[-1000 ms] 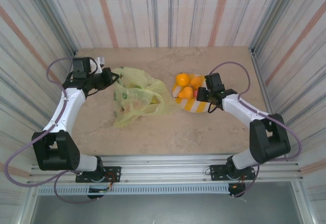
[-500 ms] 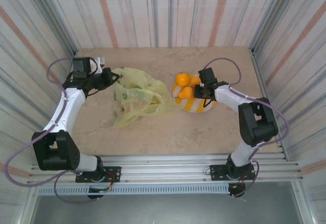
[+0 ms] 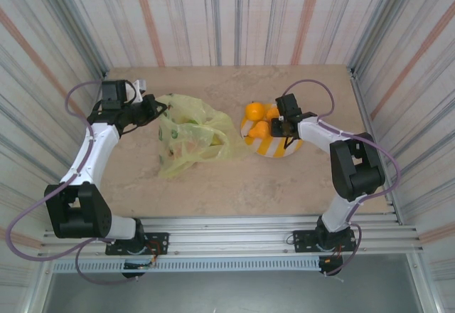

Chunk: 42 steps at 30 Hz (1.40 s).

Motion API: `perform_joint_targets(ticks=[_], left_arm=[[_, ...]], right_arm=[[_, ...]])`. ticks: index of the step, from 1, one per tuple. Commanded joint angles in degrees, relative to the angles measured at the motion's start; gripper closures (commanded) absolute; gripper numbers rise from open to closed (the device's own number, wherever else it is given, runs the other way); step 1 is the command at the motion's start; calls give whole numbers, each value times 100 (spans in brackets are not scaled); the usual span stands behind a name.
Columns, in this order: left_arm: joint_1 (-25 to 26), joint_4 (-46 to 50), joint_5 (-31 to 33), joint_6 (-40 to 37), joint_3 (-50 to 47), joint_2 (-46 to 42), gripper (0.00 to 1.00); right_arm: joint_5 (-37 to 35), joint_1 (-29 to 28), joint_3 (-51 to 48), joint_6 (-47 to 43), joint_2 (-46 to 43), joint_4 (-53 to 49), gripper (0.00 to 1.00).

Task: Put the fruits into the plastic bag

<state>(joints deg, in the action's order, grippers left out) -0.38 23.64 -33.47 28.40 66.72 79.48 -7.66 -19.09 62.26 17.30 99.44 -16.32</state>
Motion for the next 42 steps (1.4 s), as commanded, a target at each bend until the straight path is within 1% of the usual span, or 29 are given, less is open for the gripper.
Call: perform_joint_targets(ticks=[1, 4, 8, 12, 15, 19, 22, 26, 27, 29, 31, 35, 38, 42], left_arm=[[-14, -123, -133, 25, -83, -47, 100], [-11, -123, -134, 25, -86, -45, 100], [-14, -123, -142, 25, -80, -40, 100], [-14, -123, -151, 32, -80, -42, 100], [-12, -123, -162, 34, -78, -43, 100], [-10, -123, -163, 34, -80, -39, 100], [7, -131, -208, 42, -80, -22, 100], [62, -123, -265, 34, -56, 19, 100], [67, -123, -264, 34, -54, 23, 100], [76, -123, -257, 34, -54, 23, 100], [91, -123, -244, 34, -61, 25, 100], [160, -105, -212, 1, -62, 49, 100], [206, -79, -205, -18, -50, 60, 100], [227, -79, -203, -27, -45, 65, 100]], right_arm=[[-122, 33, 159, -148, 93, -145, 81], [-137, 33, 190, -157, 92, -152, 81], [-139, 33, 207, -182, 45, -161, 83], [-165, 33, 202, -212, -29, -196, 88], [-162, 30, 190, -235, -105, -236, 95], [-224, 34, 131, -242, -291, -340, 97], [-382, 32, 25, -309, -568, -526, 98], [-701, 31, -248, -394, -1202, -837, 99], [-667, 28, -337, -394, -1402, -892, 99], [-274, -9, -489, -449, -1787, -888, 100], [188, -158, -611, -514, -2150, -799, 99], [739, -714, -652, -576, -2610, -758, 100], [1007, -1188, -603, -663, -2799, -811, 100], [1115, -1765, -606, -792, -2929, -771, 100]])
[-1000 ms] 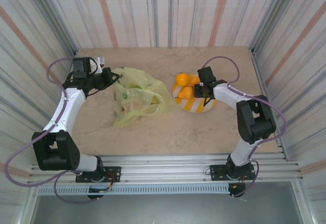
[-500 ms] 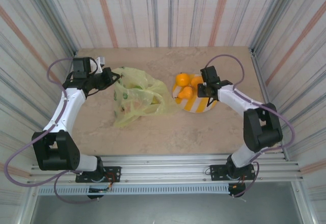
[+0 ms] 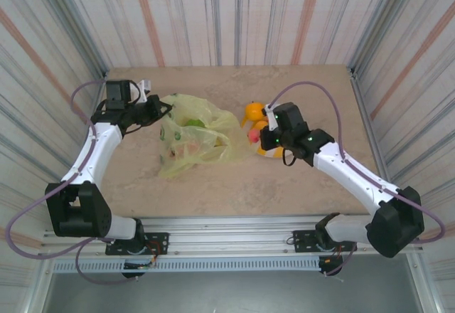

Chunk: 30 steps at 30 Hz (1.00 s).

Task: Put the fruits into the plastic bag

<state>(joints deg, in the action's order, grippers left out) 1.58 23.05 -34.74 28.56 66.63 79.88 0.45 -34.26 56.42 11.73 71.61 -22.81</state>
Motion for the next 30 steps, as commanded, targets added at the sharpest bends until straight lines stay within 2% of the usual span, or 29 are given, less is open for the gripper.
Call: perform_joint_targets(ticks=[1, 7, 13, 18, 21, 30], left_arm=[[26, -15, -77, -43, -36, 19, 100], [52, -11, -103, -32, -35, 20, 100], [90, -15, -141, -32, -32, 3, 100], [121, -12, -146, -25, -27, -16, 100], [134, -11, -156, -17, -27, -24, 100], [149, -27, -153, -7, -35, -46, 100]], right_arm=[[328, -352, -26, -246, -125, -66, 100], [229, -757, 170, -92, 504, 459, 100], [-516, -1096, 740, 343, 1470, 1265, 100], [-234, -1305, 968, 1005, 2127, 2208, 100], [-376, -1530, 1184, 1241, 2566, 2541, 100], [-365, -1759, 2075, 1629, 3779, 2714, 96]])
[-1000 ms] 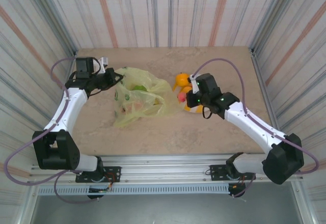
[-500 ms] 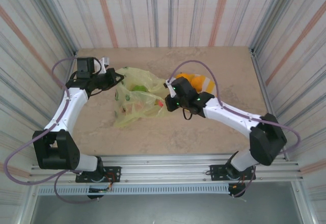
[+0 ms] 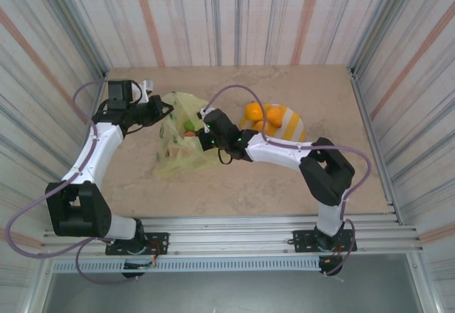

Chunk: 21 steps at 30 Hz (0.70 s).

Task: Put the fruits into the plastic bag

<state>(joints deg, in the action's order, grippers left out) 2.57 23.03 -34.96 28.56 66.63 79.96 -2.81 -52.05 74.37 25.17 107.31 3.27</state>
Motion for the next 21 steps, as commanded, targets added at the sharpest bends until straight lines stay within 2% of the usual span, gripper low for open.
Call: perform_joint_targets(ticks=[1, 5, 11, 21], left_arm=[[55, -27, -128, -10, -36, -59, 100], [51, -24, -126, -16, -36, -59, 100], [50, -17, -108, -16, -36, -63, 100], [51, -18, -82, -17, -36, -64, 100]], right_arm=[[2, 20, 359, 277, 282, 37, 95], [213, 44, 381, 243, 349, -28, 88], [382, 154, 139, 170, 88, -67, 71], [378, 410, -720, 235, -929, 37, 61]])
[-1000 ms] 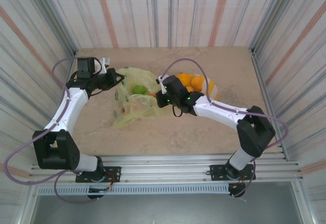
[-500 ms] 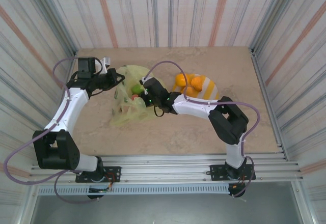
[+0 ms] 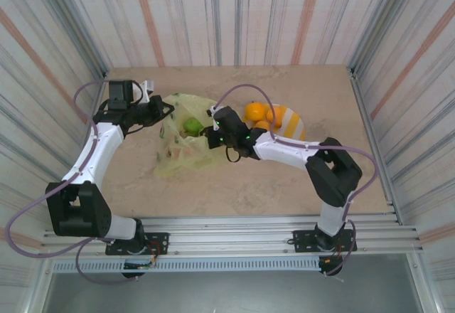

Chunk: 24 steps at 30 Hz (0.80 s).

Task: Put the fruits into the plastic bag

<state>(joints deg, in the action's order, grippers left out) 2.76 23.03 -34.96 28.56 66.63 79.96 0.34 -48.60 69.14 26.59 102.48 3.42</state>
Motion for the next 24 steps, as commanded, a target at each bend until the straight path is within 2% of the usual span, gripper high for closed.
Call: perform_joint_targets(ticks=[1, 11, 19, 24], left_arm=[[37, -15, -83, -17, -38, -66, 100], [22, -9, -22, -26, -45, -68, 100], [5, 5, 51, -61, -45, -95, 100], [-10, 9, 56, -57, -44, -95, 100]], right_arm=[[63, 84, -279, 111, -542, 42, 60], [145, 209, -1155, 323, -1338, 266, 53], [944, 436, -1595, -243, -2053, -51, 48], [595, 607, -1746, -444, -2749, -479, 45]])
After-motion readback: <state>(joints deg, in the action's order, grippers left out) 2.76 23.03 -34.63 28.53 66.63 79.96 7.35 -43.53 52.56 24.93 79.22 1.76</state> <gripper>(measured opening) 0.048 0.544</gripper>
